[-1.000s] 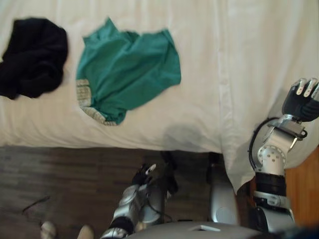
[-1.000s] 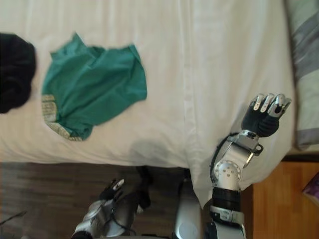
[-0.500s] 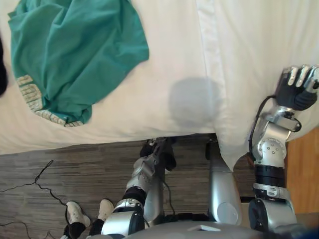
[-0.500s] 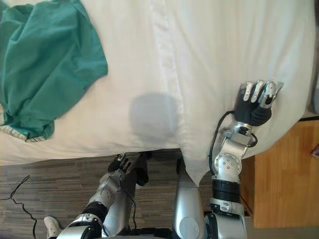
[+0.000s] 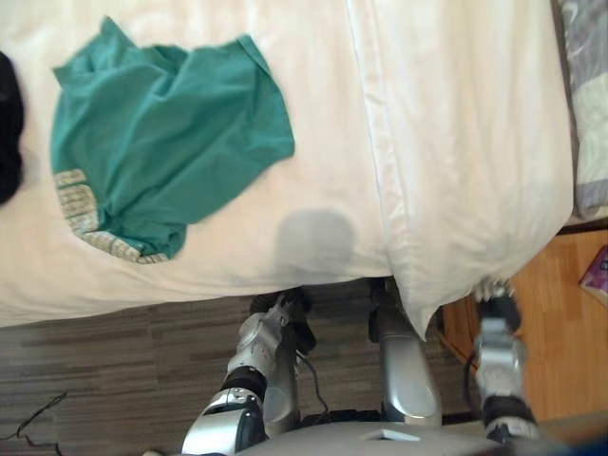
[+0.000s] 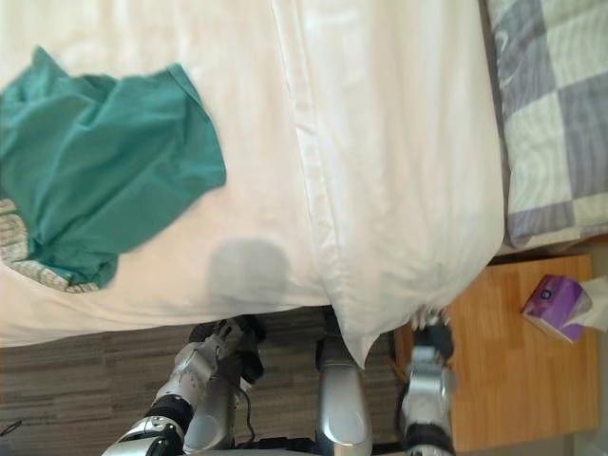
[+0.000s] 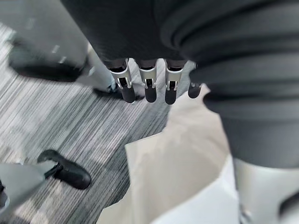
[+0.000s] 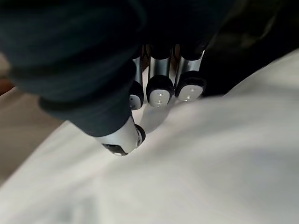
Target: Tidy the bed and pick cloth on bed and put in laundry
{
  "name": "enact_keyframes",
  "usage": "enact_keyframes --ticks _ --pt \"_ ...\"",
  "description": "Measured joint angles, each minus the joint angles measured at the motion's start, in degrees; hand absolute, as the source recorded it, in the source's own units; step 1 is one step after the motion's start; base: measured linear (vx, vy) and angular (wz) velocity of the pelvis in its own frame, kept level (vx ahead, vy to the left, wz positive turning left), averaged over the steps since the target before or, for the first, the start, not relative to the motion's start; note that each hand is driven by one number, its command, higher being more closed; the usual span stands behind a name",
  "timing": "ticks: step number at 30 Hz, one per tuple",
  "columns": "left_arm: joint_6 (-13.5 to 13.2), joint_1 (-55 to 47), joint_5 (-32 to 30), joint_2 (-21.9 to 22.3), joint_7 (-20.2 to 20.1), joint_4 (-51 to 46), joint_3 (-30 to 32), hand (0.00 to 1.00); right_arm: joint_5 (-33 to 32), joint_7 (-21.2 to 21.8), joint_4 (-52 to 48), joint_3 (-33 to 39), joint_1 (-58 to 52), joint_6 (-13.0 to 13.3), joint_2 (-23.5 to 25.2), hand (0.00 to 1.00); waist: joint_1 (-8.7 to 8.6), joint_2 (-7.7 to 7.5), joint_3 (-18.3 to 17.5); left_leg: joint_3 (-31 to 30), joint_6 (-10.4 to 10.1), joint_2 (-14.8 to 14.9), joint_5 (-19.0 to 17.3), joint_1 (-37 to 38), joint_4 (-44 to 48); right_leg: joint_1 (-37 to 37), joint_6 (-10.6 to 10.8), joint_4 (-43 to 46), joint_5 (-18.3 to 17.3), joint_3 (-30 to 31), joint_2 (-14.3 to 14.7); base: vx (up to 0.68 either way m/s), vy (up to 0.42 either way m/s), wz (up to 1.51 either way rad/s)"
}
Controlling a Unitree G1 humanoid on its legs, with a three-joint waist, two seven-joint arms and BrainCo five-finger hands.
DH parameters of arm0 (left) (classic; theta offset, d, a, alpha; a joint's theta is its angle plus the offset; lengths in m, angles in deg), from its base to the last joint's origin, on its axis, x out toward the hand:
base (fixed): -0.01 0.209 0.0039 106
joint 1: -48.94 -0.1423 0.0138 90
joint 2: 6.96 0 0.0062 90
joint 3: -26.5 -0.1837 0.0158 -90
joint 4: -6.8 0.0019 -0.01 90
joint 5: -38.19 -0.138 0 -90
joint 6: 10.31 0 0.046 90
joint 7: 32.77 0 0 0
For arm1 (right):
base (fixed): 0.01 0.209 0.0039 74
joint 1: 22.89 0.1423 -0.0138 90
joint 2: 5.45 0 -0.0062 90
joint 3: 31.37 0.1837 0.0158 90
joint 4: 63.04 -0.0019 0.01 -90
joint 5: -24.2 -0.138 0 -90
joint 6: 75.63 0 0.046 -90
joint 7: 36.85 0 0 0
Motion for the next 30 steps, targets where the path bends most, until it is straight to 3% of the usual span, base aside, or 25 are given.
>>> enact_keyframes --ticks 4,6,9,11,15,17,18,20,24,26,28,30 --pt "1.57 -6.13 -3.35 0.32 -0.38 1.08 0.58 0.00 9.99 -2.49 3.04 0.07 -7.07 -2.04 1.67 0.00 0.40 -0.15 -8.65 -0.93 -0.93 -0.18 -0.48 6.38 -2.22 6.73 0.45 0.15 -2.19 -4.27 -0.21 0.19 -0.006 0.25" --pt "3.10 -10.67 -7.68 0.73 -1.83 1.21 3.55 0.00 22.96 -5.80 5.86 0.37 -10.22 -4.18 3.57 0.00 0.92 -1.24 -13.09 -1.49 -2.09 -0.36 -1.38 11.79 -2.76 12.23 0.28 1.85 -5.54 -6.40 -0.71 0.14 -0.025 0.36" --pt "4.14 -13.61 -12.46 0.47 -2.83 0.96 5.71 0.00 36.11 -7.46 8.12 0.81 -12.36 -6.28 5.17 0.00 0.77 -1.77 -16.20 -3.52 -2.74 -0.59 -2.28 15.94 -2.81 16.13 -0.11 5.64 -9.63 -8.74 -1.59 0.08 -0.067 0.41" --pt "4.16 -14.19 -14.39 0.41 -3.12 1.47 6.43 0.00 41.36 -7.33 8.73 -0.23 -13.34 -6.68 4.89 0.00 0.87 -2.19 -17.17 -4.44 -2.93 -0.85 -2.51 17.90 -3.08 17.74 -0.43 7.25 -11.74 -9.72 -2.16 -0.01 -0.070 0.22" --pt "1.91 -14.41 -14.25 -0.37 -2.52 3.23 4.44 0.00 42.28 -7.24 9.89 -0.78 -12.65 -7.81 2.98 0.00 0.77 -1.02 -17.22 -4.76 -2.92 -1.08 -2.91 19.72 -2.06 19.91 -0.42 7.21 -12.68 -10.21 -2.19 -0.02 -0.027 0.05" --pt "0.02 -14.82 -13.68 -1.53 -1.94 3.21 1.59 0.00 42.46 -7.08 11.78 -1.17 -11.77 -9.05 2.09 0.00 0.82 -0.76 -16.87 -6.31 -2.81 0.94 -8.25 15.42 9.01 20.30 -0.21 7.78 -12.94 -10.81 -3.08 -0.04 -0.004 0.20" --pt "-1.37 -14.88 -12.97 -1.70 -1.79 3.22 0.22 0.00 42.12 -7.61 12.32 -1.21 -11.75 -8.99 0.69 0.00 0.65 0.61 -16.06 -7.42 -2.55 2.73 -11.05 13.13 15.19 21.06 0.11 8.38 -13.23 -11.60 -3.27 -0.04 0.033 0.29" --pt "-3.04 -15.43 -13.03 -2.19 -2.52 3.38 -0.33 0.00 40.05 -8.80 12.57 -1.18 -11.61 -8.97 0.12 0.00 0.63 1.43 -15.65 -7.12 -2.11 3.15 -11.81 11.67 18.32 20.85 0.55 10.26 -14.08 -11.90 -4.30 -0.03 0.053 0.23" --pt "-3.30 -16.39 -13.20 -4.99 -5.13 4.86 -2.02 0.00 38.40 -9.88 12.73 1.21 -11.47 -9.73 0.78 0.00 -0.01 0.64 -14.98 -7.43 -1.42 1.50 -11.72 11.45 19.11 19.00 0.71 14.44 -16.39 -11.46 -7.78 -0.05 0.029 0.10" --pt "-2.41 -17.93 -13.25 -6.70 -7.65 5.30 -2.54 0.00 39.33 -10.64 14.46 3.35 -11.48 -9.76 -0.06 0.00 -1.16 0.23 -15.13 -8.59 0.39 5.62 -13.81 9.62 25.27 19.27 0.80 14.49 -16.47 -10.35 -10.12 -0.02 0.021 -0.11" --pt "-2.43 -18.51 -14.10 -7.45 -9.08 6.23 -3.21 0.00 41.18 -11.36 16.87 4.16 -11.54 -8.97 -1.65 0.00 -2.06 0.13 -15.18 -12.25 -0.29 10.24 -13.21 7.93 26.82 18.87 2.37 14.77 -16.62 -8.95 -12.22 0.02 0.173 -0.12" --pt "-3.62 -18.47 -14.22 -8.43 -9.00 6.16 -6.01 0.00 41.95 -11.80 19.59 5.25 -12.11 -7.36 -3.12 0.00 -2.67 0.16 -15.20 -16.15 -0.73 13.64 -12.55 6.88 26.50 17.43 5.89 16.28 -16.50 -7.20 -14.89 0.03 0.404 -0.12"
